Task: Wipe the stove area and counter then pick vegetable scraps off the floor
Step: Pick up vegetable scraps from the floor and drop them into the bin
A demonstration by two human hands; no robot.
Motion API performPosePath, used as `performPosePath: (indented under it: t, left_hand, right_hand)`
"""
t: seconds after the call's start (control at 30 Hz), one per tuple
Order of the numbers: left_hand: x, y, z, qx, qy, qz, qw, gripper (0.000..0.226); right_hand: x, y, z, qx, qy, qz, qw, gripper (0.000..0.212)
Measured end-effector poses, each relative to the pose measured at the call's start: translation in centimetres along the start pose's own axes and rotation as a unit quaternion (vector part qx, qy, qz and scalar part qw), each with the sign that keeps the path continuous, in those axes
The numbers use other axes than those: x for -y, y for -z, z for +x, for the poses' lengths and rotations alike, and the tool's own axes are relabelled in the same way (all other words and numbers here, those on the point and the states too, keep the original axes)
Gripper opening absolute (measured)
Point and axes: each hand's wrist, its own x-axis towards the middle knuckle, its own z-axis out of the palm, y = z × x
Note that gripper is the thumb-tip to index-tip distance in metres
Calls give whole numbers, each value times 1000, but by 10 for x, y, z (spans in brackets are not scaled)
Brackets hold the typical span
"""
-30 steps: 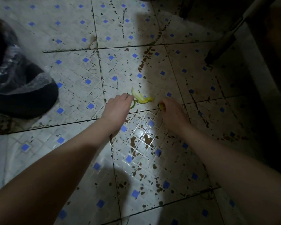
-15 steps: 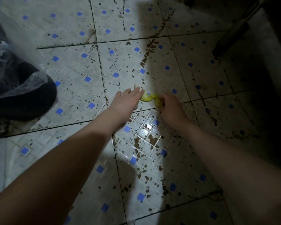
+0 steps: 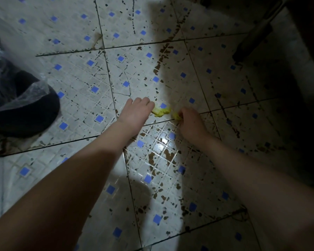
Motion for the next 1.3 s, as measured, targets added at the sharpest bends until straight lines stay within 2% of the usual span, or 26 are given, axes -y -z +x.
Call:
performPosePath:
  t: [0.07, 0.2, 0.33, 0.43, 0.63, 0.83, 1.03, 1.2, 1.3]
  left_hand:
    - [-1, 1, -2, 0, 6, 6, 1000, 39]
    - [-4, 3, -2, 12, 22, 6, 1000, 62]
    - [-3, 8, -2, 30, 24, 51, 998, 49]
    - [-1, 8, -6, 40, 25, 44, 998, 53]
    - [-4, 15, -12, 59, 49, -65, 995, 42]
    - [2, 19, -22, 40, 59, -92, 993, 24]
    - [12, 30, -44, 16, 71, -121, 990, 19]
    - [22, 45, -71, -21, 101, -160, 982, 49]
    - [31, 54, -83, -58, 110, -183, 975, 42]
  right_hand:
    - [2, 0, -4, 5, 12, -1, 1000, 22]
    - [6, 0, -4, 6, 11, -14, 1000, 21]
    - [7, 1, -5, 8, 2, -8, 1000, 21]
    - [7, 2, -8, 7, 8, -3, 1000, 20]
    - [13, 6, -11, 6, 20, -3, 1000, 17]
    - [20, 10, -13, 7, 25, -13, 1000, 20]
    - [39, 15, -15, -9, 22, -8, 1000, 21]
    - [61, 24, -20, -39, 54, -4, 998, 22]
    - [75, 33, -24, -53, 78, 1, 996, 21]
